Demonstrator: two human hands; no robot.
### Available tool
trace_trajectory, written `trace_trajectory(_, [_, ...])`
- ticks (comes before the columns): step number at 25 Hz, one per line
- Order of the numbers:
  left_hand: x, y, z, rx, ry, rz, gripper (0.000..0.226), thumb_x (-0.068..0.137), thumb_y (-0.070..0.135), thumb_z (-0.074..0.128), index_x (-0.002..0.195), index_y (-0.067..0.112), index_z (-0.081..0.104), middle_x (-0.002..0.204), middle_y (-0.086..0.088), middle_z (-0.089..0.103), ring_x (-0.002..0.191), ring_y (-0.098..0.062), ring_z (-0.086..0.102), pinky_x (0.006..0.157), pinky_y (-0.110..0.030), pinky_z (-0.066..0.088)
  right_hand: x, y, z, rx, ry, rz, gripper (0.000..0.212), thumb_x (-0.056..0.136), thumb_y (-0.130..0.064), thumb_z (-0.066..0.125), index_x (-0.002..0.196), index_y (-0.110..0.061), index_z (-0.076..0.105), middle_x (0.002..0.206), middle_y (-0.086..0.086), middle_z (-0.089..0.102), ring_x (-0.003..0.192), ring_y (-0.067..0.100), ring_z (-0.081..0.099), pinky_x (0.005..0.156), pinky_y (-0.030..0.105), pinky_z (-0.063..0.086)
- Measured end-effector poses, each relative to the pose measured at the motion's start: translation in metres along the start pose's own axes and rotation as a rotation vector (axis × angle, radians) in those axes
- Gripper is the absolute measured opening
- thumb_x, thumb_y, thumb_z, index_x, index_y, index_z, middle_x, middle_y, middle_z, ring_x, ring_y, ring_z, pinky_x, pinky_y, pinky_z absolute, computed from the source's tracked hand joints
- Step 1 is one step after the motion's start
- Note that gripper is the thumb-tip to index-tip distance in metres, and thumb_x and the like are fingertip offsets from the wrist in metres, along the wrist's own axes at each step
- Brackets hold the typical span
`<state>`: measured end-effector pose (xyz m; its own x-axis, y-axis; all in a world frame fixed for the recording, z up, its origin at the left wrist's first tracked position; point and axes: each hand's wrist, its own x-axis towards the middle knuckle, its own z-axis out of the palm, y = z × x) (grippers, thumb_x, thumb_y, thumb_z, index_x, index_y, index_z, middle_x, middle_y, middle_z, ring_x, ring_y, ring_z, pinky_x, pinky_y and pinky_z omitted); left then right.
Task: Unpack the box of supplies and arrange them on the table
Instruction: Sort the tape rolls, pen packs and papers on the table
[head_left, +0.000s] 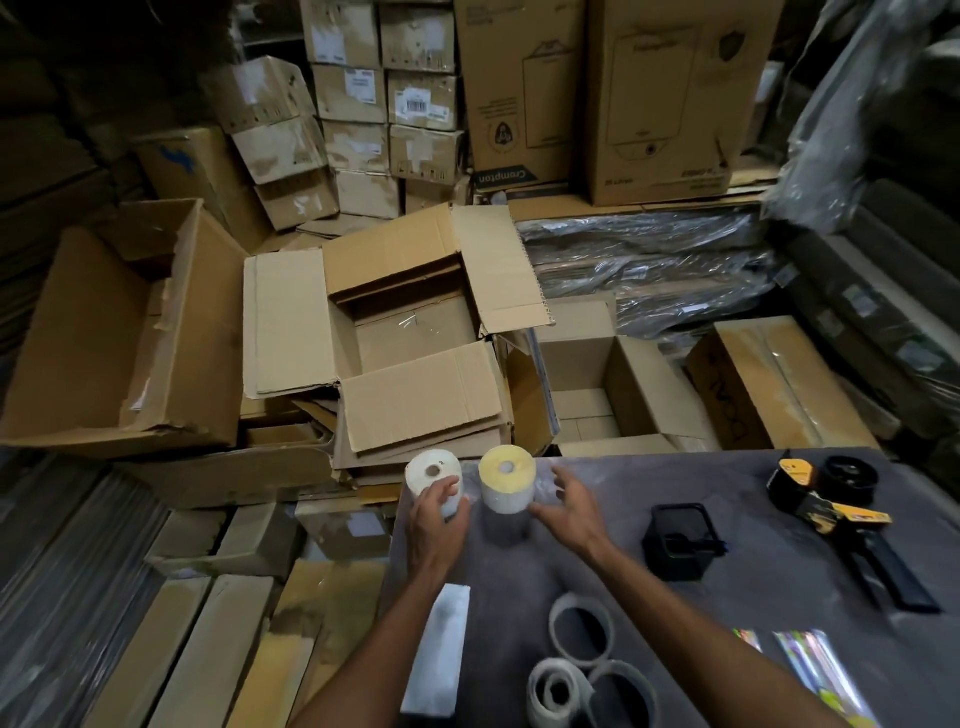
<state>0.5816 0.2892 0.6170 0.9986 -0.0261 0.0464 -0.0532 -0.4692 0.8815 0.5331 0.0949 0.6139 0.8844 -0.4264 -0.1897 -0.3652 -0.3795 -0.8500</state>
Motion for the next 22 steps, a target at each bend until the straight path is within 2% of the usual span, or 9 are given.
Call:
trace_trajectory(2, [-0.023, 0.014, 0.004, -0.051, -0.022, -0.008, 0.018, 0.091, 0.013, 0.065, 0.108, 0.018, 0.070, 0.105, -0.002, 0.069, 0.102, -0.017, 0.063, 0.085, -0.025, 0.047, -0.017, -0.001, -0.014, 0.025, 0.000, -0.024, 0.079, 0.079, -0.031, 0.080, 0.147, -0.023, 0.042, 0.145, 0.006, 0.053, 0.131, 0.023, 0.051, 0.105, 0.043, 0.048])
trace_trajectory(4, [-0.046, 0.023, 0.008, -0.070, -0.071, 0.001, 0.014, 0.093, 0.016, 0.064, 0.103, 0.023, 0.069, 0.102, 0.000, 0.071, 0.100, -0.016, 0.066, 0.086, -0.027, 0.053, -0.037, -0.001, -0.029, 0.055, -0.010, -0.037, 0.077, 0.080, -0.030, 0.078, 0.148, -0.021, 0.042, 0.146, 0.006, 0.052, 0.132, 0.022, 0.050, 0.106, 0.044, 0.048])
trace_trajectory(8, [-0.090, 0.038, 0.020, -0.090, -0.109, 0.035, 0.017, 0.094, 0.021, 0.063, 0.110, 0.020, 0.070, 0.104, 0.003, 0.072, 0.100, -0.009, 0.066, 0.091, -0.035, 0.057, -0.076, 0.010, -0.059, 0.107, -0.010, -0.069, 0.071, 0.082, -0.024, 0.077, 0.145, -0.019, 0.046, 0.141, 0.006, 0.056, 0.126, 0.018, 0.054, 0.104, 0.037, 0.049])
trace_trajectory(12, [-0.143, 0.052, 0.034, -0.130, -0.090, 0.059, 0.014, 0.094, 0.024, 0.064, 0.106, 0.023, 0.070, 0.103, 0.006, 0.072, 0.099, -0.006, 0.066, 0.089, -0.028, 0.054, -0.115, 0.030, -0.083, 0.132, -0.052, -0.100, 0.066, 0.083, -0.022, 0.076, 0.143, -0.014, 0.049, 0.138, 0.007, 0.057, 0.124, 0.018, 0.055, 0.099, 0.032, 0.050])
trace_trajectory(19, [-0.233, 0.069, 0.046, -0.165, -0.073, 0.072, 0.014, 0.094, 0.021, 0.064, 0.106, 0.023, 0.071, 0.102, 0.009, 0.073, 0.096, 0.000, 0.067, 0.076, -0.010, 0.051, -0.181, 0.066, -0.103, 0.234, -0.032, -0.089, 0.060, 0.082, -0.017, 0.078, 0.137, -0.009, 0.056, 0.131, 0.008, 0.063, 0.121, 0.018, 0.059, 0.103, 0.034, 0.050])
trace_trajectory(22, [-0.267, 0.070, 0.047, -0.166, -0.102, 0.106, 0.014, 0.093, 0.019, 0.066, 0.104, 0.019, 0.073, 0.098, 0.011, 0.073, 0.091, 0.005, 0.066, 0.074, -0.008, 0.050, -0.212, 0.079, -0.112, 0.271, -0.012, -0.096, 0.058, 0.082, -0.015, 0.078, 0.136, -0.009, 0.057, 0.125, 0.006, 0.063, 0.118, 0.017, 0.060, 0.103, 0.033, 0.049])
